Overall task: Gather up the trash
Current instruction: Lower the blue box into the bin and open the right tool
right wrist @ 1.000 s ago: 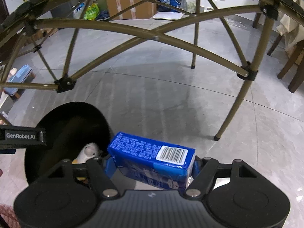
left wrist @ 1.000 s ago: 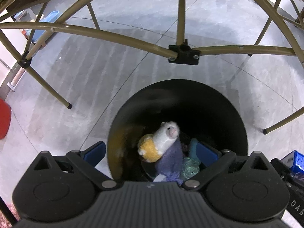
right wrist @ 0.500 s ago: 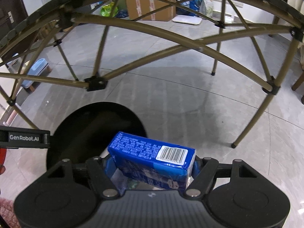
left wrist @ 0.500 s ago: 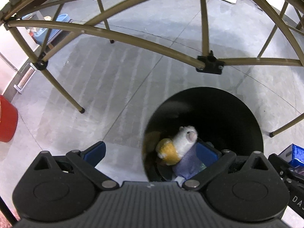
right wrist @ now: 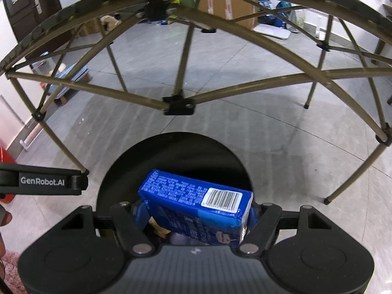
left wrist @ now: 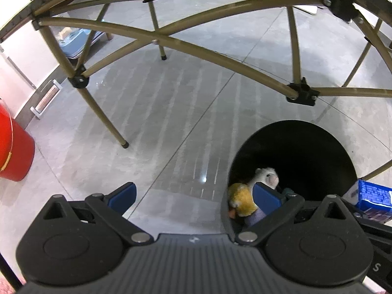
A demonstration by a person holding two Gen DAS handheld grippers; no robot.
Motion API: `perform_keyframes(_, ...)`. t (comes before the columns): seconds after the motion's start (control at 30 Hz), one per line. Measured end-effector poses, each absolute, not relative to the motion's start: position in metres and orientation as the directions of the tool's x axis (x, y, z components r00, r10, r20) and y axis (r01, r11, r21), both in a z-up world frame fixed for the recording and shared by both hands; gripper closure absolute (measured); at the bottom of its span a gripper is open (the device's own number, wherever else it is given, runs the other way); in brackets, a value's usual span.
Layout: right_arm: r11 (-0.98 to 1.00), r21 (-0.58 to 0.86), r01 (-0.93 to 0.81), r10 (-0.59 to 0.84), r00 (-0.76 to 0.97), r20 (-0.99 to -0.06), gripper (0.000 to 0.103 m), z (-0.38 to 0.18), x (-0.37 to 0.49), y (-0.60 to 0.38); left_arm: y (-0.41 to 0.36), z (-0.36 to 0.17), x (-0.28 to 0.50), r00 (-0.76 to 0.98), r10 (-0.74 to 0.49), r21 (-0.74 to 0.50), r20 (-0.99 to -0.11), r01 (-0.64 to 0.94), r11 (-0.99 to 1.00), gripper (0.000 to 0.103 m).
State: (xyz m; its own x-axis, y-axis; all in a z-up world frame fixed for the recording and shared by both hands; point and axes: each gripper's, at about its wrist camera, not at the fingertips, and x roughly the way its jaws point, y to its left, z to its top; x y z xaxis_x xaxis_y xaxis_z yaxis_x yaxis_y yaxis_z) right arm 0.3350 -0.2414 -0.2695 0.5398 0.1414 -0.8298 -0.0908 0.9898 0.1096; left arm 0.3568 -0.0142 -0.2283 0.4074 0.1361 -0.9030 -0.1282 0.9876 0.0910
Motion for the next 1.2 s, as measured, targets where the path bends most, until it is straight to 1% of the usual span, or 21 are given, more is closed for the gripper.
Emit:
perform_keyframes(0.5,0.990,0.083,-0.113,0.128,0.482,-0.867,0.032,-0.292,0.350,-0.202,0.007,-0.229,0.353,0.403,0.174,0.121,-0.898,-0.155,0.980,0.000)
perform_keyframes(0.77,0.993,0.075,-0.091,0.107,0.426,-0.898,0.032,-0.316,0.362,-0.196,0.013,-0.234,0.353,0.388,0.192,0.137,-0.902,-0.165,0.977,0.000)
perform_keyframes(1.2,0.994,0.060,-0.089,0.090,0.380,-0.920,0.031,-0.331,0.369,-0.191,0.014,-0.235,0.353,0.373,0.195,0.142,-0.907,-0.166,0.976,0.000)
